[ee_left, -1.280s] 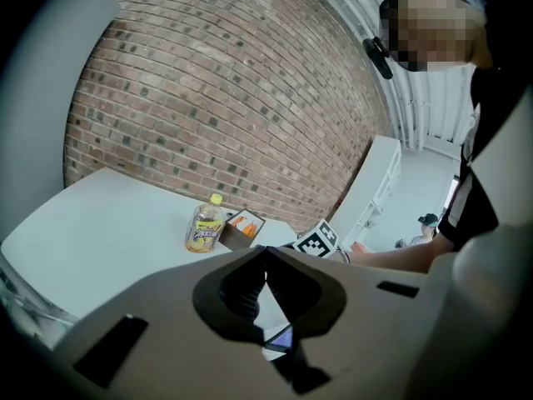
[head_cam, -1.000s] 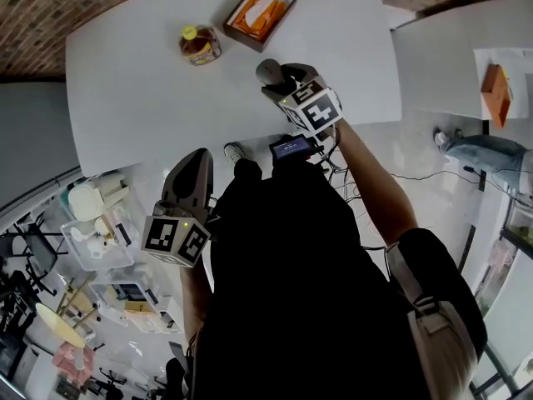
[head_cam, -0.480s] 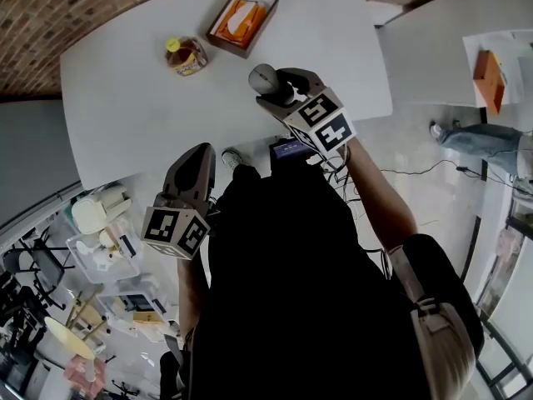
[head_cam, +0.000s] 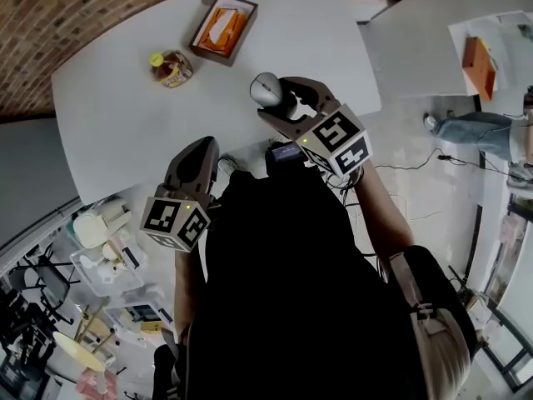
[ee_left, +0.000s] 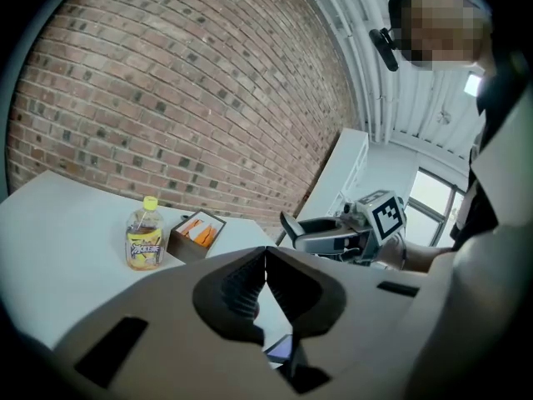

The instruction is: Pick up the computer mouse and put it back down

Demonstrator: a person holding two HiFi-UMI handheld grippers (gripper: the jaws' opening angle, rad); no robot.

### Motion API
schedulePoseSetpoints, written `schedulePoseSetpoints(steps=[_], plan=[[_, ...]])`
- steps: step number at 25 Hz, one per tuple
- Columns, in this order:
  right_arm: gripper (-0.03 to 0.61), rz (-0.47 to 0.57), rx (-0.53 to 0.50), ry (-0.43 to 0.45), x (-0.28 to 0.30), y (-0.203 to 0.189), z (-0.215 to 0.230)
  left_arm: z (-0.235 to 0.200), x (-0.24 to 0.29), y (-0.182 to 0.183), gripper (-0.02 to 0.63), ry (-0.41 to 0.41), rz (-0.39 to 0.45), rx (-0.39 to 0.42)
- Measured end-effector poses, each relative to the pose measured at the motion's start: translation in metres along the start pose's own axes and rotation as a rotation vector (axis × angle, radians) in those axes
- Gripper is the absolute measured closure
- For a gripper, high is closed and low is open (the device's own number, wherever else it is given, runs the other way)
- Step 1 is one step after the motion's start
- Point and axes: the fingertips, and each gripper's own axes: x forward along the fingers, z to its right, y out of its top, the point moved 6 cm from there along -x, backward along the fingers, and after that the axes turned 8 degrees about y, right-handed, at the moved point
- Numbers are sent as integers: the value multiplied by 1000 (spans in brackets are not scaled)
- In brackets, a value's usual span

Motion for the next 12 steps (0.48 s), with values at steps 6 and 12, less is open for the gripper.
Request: schedulePoseSetpoints(steps=[6,12], plan=[[281,88,-5,-21,-29,4,-4,9,13,11,601,-32,19,15],[281,150,2,-43,-50,6,-3,13,23,16,601,-61,18,24]])
